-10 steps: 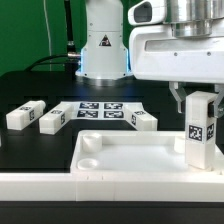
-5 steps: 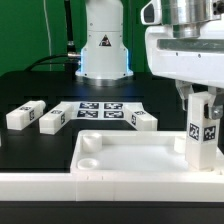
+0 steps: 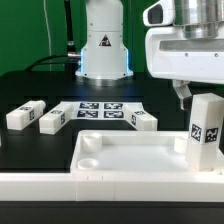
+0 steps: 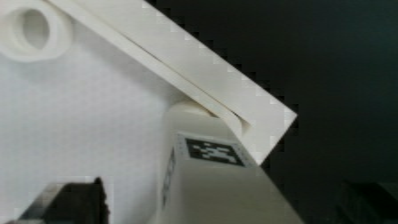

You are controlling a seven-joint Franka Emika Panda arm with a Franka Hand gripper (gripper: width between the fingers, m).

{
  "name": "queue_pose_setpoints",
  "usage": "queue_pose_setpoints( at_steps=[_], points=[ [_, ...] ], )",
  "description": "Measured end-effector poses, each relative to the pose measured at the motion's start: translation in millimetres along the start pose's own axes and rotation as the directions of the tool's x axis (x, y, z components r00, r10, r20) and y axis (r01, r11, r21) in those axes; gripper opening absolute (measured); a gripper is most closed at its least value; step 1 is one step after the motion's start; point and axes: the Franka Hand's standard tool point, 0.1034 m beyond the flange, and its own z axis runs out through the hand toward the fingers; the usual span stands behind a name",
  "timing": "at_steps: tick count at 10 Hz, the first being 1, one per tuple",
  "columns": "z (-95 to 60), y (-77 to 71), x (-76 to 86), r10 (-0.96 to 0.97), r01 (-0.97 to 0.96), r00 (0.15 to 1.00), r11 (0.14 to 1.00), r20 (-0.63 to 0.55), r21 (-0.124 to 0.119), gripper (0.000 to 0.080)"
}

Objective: Assemble desk

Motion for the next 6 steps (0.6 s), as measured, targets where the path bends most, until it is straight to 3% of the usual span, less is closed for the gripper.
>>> queue_pose_setpoints(
  at_steps=[6],
  points=[
    [0.4, -0.5, -1.3, -0.44, 0.44, 0.898, 0.898, -0.002, -0.006, 0.0648]
  ],
)
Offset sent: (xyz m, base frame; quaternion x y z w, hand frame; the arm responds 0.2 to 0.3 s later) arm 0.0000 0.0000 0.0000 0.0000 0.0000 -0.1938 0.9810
